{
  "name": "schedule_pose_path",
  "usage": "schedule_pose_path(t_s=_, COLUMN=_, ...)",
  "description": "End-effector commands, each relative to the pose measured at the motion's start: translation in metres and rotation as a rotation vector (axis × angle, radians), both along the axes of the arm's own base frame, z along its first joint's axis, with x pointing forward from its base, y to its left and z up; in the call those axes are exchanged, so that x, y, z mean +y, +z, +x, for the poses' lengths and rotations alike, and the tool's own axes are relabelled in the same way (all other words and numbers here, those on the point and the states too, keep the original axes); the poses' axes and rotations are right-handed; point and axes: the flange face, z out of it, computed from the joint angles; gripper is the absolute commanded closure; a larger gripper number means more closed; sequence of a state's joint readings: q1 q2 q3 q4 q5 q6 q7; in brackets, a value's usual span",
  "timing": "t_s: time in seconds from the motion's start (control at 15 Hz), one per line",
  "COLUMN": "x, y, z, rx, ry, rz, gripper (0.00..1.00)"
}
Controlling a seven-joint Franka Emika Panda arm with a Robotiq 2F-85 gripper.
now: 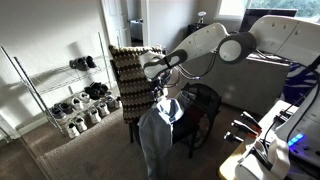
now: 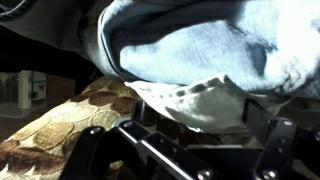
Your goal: Move the jeans to the chair on the right
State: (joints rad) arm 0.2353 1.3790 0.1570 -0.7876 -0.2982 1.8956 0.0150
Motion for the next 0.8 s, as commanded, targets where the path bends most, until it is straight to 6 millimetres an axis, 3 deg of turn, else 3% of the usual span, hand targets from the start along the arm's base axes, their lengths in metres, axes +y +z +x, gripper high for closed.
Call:
schedule_pose_path(t_s=0.0, x=-0.001, y=-0.013, z=-0.008, rx=0.086, ry=0.042, rz=0.021, gripper=0.0)
schedule_pose_path(t_s=0.53, x=-0.013, y=-0.033, z=-0.016, rx=0.198, ry=0.159, rz=0.102, gripper=0.0)
schedule_pose_path(t_s=0.73, x=-0.034, y=-0.037, z=-0.032, rx=0.359, ry=0.136, rz=0.131, gripper=0.0)
